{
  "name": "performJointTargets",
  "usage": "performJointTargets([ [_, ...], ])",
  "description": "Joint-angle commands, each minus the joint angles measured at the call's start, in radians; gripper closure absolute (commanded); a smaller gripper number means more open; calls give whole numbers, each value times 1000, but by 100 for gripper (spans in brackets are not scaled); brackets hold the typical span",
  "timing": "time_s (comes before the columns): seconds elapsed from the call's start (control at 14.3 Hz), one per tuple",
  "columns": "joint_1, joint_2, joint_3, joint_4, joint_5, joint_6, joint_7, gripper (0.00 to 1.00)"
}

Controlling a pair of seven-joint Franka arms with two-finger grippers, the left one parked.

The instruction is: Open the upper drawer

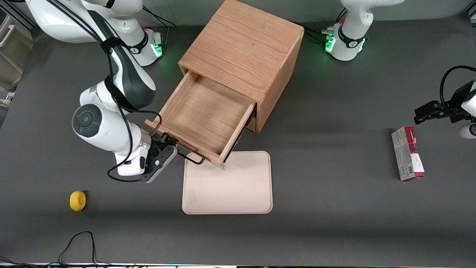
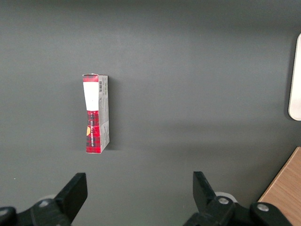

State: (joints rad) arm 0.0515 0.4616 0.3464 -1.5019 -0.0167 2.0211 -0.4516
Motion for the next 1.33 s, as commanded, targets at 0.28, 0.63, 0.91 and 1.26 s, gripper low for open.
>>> performJointTargets([
  [0.28,5,-101,-120,183,24,-256,139,0],
  [0.63,11,-373,-288,-36,43,-434,387,0],
  [0.91,10,-694,-356,-432,37,-297,531,0],
  [1.26,5,-742,-388,-443,20,-370,534,0],
])
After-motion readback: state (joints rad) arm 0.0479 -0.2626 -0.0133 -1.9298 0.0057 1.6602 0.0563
